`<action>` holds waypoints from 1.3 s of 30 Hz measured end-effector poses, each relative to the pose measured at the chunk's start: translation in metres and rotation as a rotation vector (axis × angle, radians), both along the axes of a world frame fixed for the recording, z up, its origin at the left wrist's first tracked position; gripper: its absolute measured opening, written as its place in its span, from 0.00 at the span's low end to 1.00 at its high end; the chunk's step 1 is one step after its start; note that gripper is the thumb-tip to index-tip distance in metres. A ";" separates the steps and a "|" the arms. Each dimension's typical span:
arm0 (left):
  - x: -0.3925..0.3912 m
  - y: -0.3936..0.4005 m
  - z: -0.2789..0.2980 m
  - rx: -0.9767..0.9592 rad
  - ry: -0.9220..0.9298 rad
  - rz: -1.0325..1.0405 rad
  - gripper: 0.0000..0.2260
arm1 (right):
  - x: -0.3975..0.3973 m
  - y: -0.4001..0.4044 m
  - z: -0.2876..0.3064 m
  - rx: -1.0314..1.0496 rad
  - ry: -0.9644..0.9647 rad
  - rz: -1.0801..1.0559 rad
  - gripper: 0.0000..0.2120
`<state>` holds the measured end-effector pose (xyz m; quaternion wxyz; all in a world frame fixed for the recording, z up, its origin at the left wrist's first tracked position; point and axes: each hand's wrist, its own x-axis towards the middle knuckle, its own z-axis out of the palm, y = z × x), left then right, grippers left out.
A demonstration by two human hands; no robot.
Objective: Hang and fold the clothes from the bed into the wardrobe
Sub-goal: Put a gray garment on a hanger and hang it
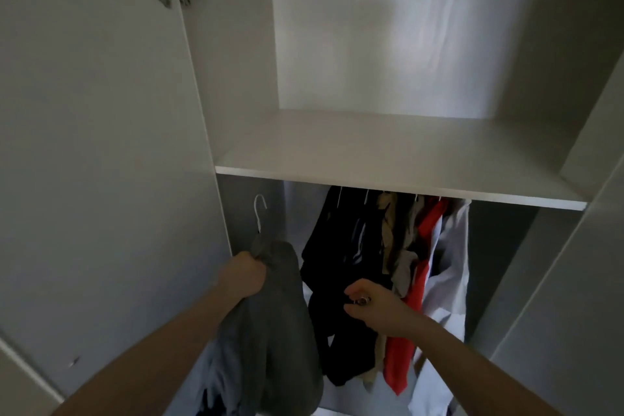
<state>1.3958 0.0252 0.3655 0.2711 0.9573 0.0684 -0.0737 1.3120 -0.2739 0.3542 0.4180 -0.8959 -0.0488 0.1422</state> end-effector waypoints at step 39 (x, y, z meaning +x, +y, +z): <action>0.247 -0.074 -0.015 -0.130 -0.242 -0.033 0.14 | 0.138 0.000 -0.009 -0.008 -0.090 -0.316 0.12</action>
